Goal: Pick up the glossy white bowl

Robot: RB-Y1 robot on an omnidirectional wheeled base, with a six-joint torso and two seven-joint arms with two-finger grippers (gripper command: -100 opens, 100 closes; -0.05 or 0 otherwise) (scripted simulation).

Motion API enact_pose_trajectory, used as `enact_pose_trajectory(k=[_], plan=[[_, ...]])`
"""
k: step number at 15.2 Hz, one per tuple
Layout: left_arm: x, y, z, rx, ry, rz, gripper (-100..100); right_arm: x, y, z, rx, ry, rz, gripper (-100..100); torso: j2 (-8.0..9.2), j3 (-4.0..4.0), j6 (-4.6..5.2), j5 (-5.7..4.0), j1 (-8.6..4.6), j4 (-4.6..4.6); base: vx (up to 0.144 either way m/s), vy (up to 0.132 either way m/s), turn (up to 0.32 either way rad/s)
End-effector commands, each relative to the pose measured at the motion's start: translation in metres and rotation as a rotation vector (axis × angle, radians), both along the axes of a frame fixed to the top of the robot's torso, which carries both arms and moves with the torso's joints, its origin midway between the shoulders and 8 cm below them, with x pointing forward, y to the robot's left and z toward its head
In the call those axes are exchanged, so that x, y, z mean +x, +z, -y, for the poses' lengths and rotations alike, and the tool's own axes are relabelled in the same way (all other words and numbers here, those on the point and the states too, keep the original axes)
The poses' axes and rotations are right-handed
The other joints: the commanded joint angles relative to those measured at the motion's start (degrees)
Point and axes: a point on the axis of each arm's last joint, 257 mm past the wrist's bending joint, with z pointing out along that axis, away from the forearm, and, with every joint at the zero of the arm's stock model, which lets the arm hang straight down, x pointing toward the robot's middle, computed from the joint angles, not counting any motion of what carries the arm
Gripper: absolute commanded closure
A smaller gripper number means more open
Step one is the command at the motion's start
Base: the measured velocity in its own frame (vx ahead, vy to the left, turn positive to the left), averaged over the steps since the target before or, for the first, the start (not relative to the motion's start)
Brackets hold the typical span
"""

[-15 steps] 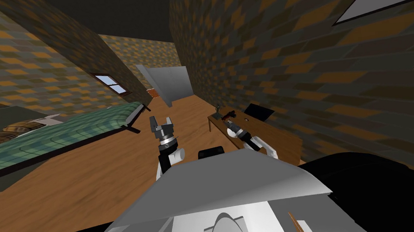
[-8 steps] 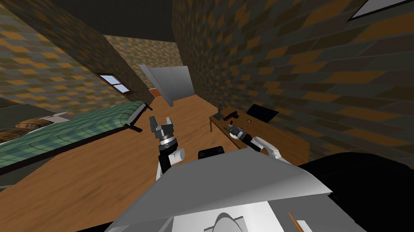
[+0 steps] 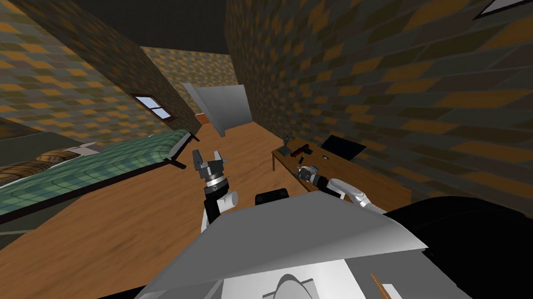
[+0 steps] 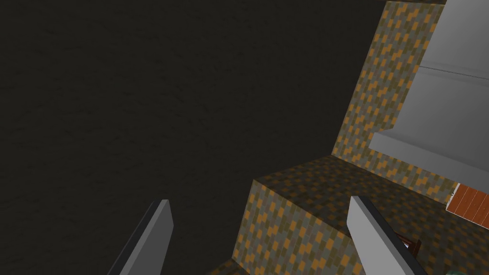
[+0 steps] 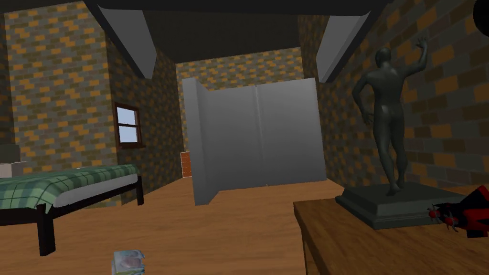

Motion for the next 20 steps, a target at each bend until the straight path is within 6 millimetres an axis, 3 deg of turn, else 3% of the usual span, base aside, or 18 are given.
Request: enact_pose_trajectory(k=[1,2,5,6,9,12,15,16,18,19,20], plan=[[0.0,0.0,0.0,0.0,0.0,0.0,0,-0.018,-0.026,0.017,-0.102,0.043,-0.045,-100,0.0,0.0,0.0,0.0,0.0,0.0,0.046,0.037,0.057],[0.0,0.0,0.0,0.0,0.0,0.0,0,-0.018,-0.027,0.017,-0.108,0.047,-0.044,-100,0.0,0.0,0.0,0.0,-0.01,0.0,0.042,0.035,0.046],[0.0,0.0,0.0,0.0,0.0,0.0,0,-0.045,-0.059,0.043,-0.247,0.111,-0.109,-100,0.01,0.01,0.0,0.0,0.01,0.0,0.045,0.041,0.046],[0.0,0.0,0.0,0.0,0.0,0.0,0,-0.045,-0.06,0.043,-0.253,0.115,-0.108,-100,0.01,0.01,0.0,0.01,0.01,0.0,0.042,0.038,0.04],[0.0,0.0,0.0,0.0,0.0,0.0,0,-0.073,-0.087,0.072,-0.386,0.182,-0.17,-100,0.02,0.01,0.0,-0.01,-0.03,0.0,0.045,0.031,0.053],[0.0,0.0,0.0,0.0,0.0,0.0,0,-0.088,-0.099,0.088,-0.454,0.22,-0.199,-100,-0.01,0.0,0.0,0.0,0.02,0.0,0.05,0.041,0.043],[0.0,0.0,0.0,0.0,0.0,0.0,0,-0.116,-0.117,0.12,-0.574,0.291,-0.257,-100,0.04,0.02,0.01,0.01,0.01,0.01,0.039,0.038,0.046],[0.0,0.0,0.0,0.0,0.0,0.0,0,-0.116,-0.117,0.12,-0.574,0.291,-0.257,-100,0.04,0.02,0.0,0.01,0.02,0.01,0.043,0.041,0.035],[0.0,0.0,0.0,0.0,0.0,0.0,0,-0.142,-0.13,0.151,-0.677,0.357,-0.311,-100,0.02,0.01,0.0,0.0,0.02,0.01,0.055,0.042,0.059],[0.0,0.0,0.0,0.0,0.0,0.0,0,-0.142,-0.13,0.151,-0.681,0.36,-0.311,-100,-0.03,-0.01,-0.01,0.0,0.03,0.0,0.058,0.047,0.052],[0.0,0.0,0.0,0.0,0.0,0.0,0,-0.155,-0.135,0.166,-0.729,0.393,-0.336,-100,-0.03,-0.02,0.0,0.02,0.04,0.0,0.047,0.042,0.039]])
